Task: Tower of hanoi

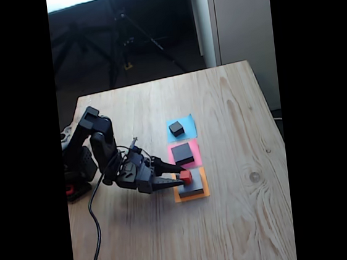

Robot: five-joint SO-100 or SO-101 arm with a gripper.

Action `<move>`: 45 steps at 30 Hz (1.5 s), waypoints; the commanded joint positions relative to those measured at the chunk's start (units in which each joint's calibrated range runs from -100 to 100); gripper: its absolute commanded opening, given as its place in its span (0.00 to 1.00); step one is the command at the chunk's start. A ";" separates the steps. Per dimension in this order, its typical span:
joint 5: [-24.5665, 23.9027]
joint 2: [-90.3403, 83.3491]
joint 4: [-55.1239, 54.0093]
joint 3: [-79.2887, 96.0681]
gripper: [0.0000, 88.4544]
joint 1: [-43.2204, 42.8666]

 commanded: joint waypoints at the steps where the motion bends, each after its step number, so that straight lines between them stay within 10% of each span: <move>1: 0.69 -0.13 -1.31 -0.77 0.01 -0.33; 45: 0.69 -7.47 2.49 2.50 0.30 -0.24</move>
